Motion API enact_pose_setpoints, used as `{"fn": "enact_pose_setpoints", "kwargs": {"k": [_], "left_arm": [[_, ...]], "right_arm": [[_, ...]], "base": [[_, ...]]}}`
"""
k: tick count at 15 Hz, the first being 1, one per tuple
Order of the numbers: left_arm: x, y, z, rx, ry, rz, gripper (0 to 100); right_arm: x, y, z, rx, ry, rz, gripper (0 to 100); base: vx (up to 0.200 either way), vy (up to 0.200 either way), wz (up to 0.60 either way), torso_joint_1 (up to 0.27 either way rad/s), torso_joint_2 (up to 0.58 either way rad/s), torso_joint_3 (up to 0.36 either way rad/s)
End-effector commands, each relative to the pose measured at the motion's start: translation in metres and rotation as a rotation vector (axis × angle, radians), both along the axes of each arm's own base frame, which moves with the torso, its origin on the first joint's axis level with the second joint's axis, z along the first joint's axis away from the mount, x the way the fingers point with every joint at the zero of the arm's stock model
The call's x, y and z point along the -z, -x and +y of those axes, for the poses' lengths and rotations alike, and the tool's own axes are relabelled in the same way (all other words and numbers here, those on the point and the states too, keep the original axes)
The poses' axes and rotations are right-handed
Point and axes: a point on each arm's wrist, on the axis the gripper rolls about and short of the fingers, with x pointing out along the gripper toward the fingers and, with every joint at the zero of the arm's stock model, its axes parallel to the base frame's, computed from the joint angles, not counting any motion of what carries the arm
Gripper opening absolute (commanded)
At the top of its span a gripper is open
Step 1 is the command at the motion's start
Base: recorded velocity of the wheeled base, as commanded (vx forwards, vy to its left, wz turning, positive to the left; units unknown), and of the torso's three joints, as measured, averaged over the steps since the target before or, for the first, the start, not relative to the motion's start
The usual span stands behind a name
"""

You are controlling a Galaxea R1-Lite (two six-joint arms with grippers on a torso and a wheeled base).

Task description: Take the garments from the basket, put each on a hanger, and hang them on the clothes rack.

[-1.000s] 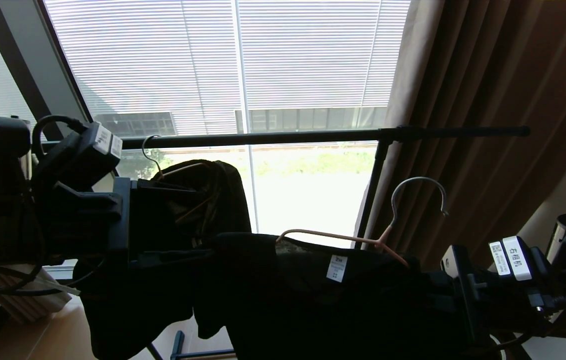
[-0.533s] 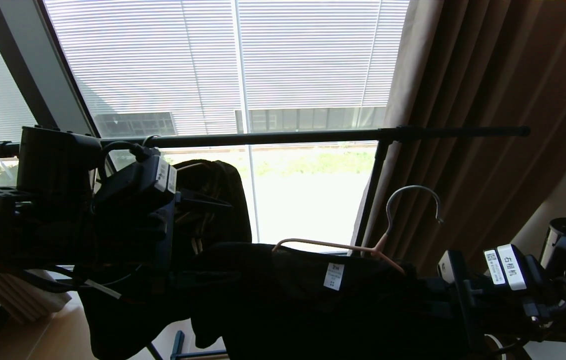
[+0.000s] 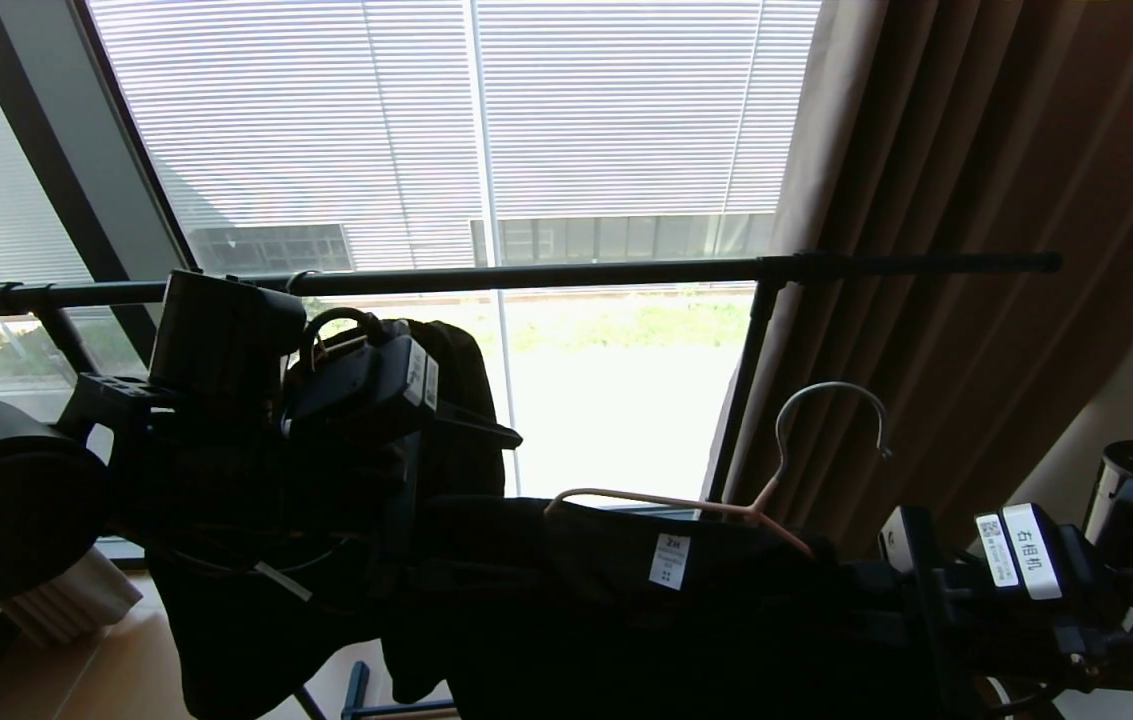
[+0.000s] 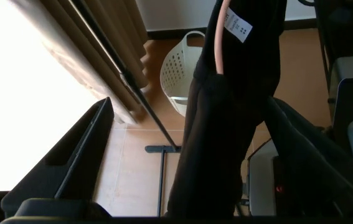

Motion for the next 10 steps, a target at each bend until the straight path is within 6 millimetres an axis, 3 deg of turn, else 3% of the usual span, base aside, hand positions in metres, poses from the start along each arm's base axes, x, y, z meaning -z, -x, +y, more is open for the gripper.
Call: {"fn": "enact_pose_setpoints", "kwargs": {"k": [1, 9, 10], "left_arm": [[0.004, -0.0016, -0.0042, 0.006, -0.009, 0.01, 100], [0.0059, -0.0024, -0.0142, -0.005, -0.031, 0.014, 100], [0.0059, -0.0024, -0.0142, -0.005, -0.031, 0.014, 0]], "right_arm": [[-0.0017, 0.0012, -0.0004, -0.001, -0.003, -0.009, 0], [-0.0079, 0.0077, -0.0031, -0.002, -0.013, -0.043, 0], [-0.0076, 0.0075, -0.003, -0.002, -0.012, -0.042, 0]], "base": [[0.0, 0.0, 0.0, 0.0, 0.0, 0.0], [0.0, 0.0, 0.0, 0.0, 0.0, 0.0], [0.0, 0.0, 0.0, 0.0, 0.0, 0.0]]}}
